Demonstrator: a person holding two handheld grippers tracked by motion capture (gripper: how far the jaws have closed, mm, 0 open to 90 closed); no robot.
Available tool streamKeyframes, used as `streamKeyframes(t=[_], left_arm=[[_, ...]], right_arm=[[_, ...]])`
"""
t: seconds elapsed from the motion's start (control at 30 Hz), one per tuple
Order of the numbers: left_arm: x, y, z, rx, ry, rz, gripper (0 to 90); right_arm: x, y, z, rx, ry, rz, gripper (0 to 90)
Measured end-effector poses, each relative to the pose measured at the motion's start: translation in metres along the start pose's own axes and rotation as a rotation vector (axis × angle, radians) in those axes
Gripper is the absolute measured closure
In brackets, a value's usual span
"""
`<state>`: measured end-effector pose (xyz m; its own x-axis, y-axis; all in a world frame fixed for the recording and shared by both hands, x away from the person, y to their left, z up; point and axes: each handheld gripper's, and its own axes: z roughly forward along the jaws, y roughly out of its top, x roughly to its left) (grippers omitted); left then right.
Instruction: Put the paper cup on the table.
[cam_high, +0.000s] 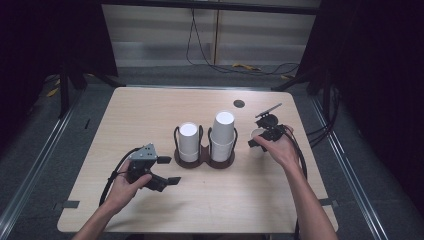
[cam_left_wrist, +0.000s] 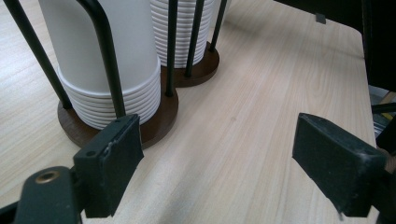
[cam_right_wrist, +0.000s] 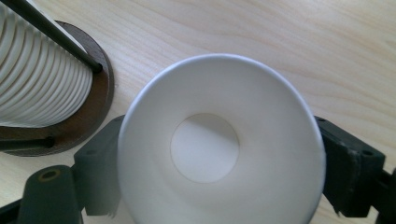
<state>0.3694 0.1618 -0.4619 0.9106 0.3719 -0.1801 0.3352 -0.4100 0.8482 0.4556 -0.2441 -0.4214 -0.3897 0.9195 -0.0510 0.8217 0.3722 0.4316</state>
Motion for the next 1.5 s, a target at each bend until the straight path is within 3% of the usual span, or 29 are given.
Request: streamKeyframes(t=[0.37, 0.53, 0.77, 0.9, 1.03, 1.37, 1.5], left_arm=[[0.0, -0.001, 0.0, -0.003, 0.0, -0.011, 15.8], [0.001, -0.001, 0.0, 0.004, 0.0, 0.004, 15.8], [0.001, -0.001, 0.0, 0.002, 0.002, -0.004, 15.8], [0.001, -0.001, 0.0, 0.0, 0.001, -0.004, 15.8], [0.0, -0.001, 0.001, 0.005, 0.001, -0.001, 15.8], [0.0, 0.0, -0.002, -0.006, 0.019, -0.003, 15.8], [-0.001, 0.0, -0.005, -0.016, 0.02, -0.006, 15.8]], right_arm=[[0.0, -0.013, -0.001, -0.057, 0.021, 0.03, 15.6], [0.0, -0.023, 0.002, -0.071, 0.031, 0.05, 15.7], [-0.002, -0.034, 0.001, -0.099, 0.031, 0.066, 15.4], [0.0, -0.042, -0.002, -0.113, 0.006, 0.076, 15.6], [0.0, -0.049, -0.008, -0.152, 0.034, 0.091, 16.1], [0.002, -0.07, -0.022, -0.243, 0.027, 0.096, 18.3], [0.004, -0.084, -0.027, -0.272, 0.048, 0.112, 19.4]])
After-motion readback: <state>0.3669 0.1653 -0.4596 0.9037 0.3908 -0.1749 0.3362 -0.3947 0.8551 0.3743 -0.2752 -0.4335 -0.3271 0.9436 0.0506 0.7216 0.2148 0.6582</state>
